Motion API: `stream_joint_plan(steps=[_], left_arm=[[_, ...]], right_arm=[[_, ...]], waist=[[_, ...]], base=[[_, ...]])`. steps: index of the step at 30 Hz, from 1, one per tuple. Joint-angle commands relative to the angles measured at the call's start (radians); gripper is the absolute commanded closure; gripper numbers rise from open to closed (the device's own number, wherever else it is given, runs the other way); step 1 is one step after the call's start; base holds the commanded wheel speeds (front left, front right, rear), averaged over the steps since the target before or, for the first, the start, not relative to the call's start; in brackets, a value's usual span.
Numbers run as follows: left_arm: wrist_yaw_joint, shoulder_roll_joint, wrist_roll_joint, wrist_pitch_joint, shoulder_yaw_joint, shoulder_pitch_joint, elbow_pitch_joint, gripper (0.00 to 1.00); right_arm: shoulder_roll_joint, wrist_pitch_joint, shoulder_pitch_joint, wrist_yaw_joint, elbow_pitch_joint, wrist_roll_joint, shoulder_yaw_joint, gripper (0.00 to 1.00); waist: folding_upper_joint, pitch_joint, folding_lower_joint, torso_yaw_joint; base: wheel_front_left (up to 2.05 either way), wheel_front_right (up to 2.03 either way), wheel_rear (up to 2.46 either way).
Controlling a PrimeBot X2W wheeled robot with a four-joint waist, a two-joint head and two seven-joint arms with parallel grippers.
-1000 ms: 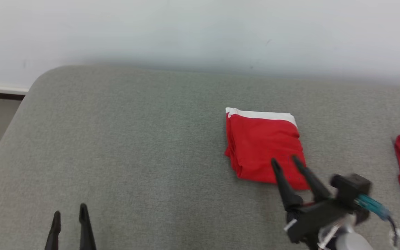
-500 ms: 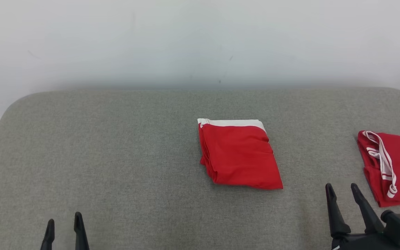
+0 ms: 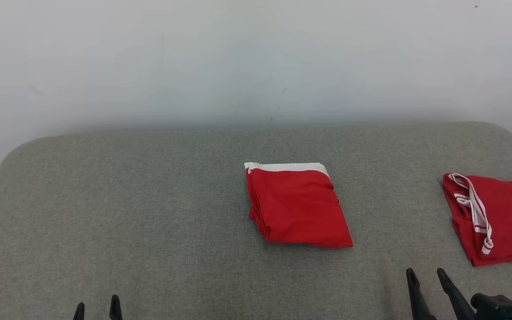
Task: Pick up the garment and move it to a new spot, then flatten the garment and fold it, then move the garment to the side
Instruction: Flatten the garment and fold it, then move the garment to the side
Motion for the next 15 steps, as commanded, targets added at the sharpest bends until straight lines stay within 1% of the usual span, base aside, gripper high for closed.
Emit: stream_joint_plan(steps=[1, 15], left_arm=[[-0.003, 0.0, 0.001, -0.003, -0.003, 0.012, 0.013, 0.0], [-0.007, 0.0, -0.005, -0.003, 0.002, 0.027, 0.016, 0.0]], right_arm=[[0.006, -0.001, 0.011, -0.002, 0.01, 0.002, 0.0, 0.0], [0.027, 0.012, 0.003, -0.002, 0.031, -0.008, 0.013, 0.0]], waist=[[0.0001, -0.004, 0.0001, 0.001], [0.0001, -0.019, 0.0001, -0.012]], base=[[0.0, 0.0, 0.0], [0.0, 0.0, 0.0]])
